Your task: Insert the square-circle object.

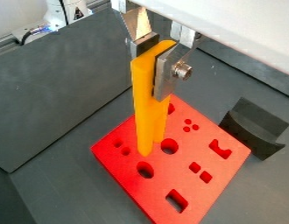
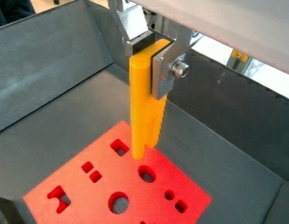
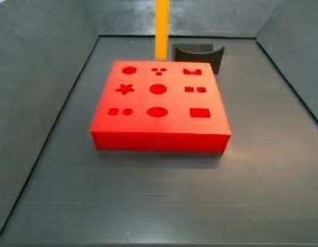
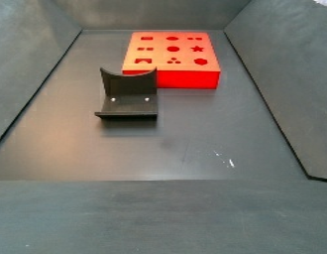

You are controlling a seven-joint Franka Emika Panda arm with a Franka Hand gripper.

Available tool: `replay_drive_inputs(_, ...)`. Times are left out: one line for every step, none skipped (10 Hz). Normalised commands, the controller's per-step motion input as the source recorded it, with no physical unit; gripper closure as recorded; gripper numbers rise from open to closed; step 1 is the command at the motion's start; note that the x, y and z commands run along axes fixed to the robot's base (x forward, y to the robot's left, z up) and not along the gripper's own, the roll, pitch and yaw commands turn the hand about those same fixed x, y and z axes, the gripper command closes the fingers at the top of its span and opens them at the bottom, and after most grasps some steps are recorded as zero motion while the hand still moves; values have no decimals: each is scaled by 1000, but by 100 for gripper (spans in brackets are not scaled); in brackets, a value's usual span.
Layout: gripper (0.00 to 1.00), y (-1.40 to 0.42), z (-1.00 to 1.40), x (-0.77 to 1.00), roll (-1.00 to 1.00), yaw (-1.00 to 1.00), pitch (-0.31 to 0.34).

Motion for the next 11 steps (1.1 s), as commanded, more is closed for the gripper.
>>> replay_drive_inputs(100, 111, -94, -260, 51, -403, 69)
replay_drive_inputs(100, 71, -243, -74, -3, -906, 224)
replay_drive_inputs(100, 0, -414, 0, -114, -966, 40)
replay_drive_inputs(100, -26, -363, -129, -261, -837, -133)
replay_drive_inputs(100, -29, -366, -137, -257, -843, -156)
replay_drive_inputs(100, -31, -389, -83, -173, -920, -140)
replay_drive_inputs(100, -29, -366, -23, -114, -989, -121)
replay_drive_inputs(100, -26, -363, -14, -113, -989, -117)
replay_drive_inputs(100, 0, -183, 0, -223, -760, -141)
replay_drive_inputs(100, 0, -226, -43, -113, -837, -107)
replay_drive_inputs(100, 40, -283, -94, 0, -946, -27)
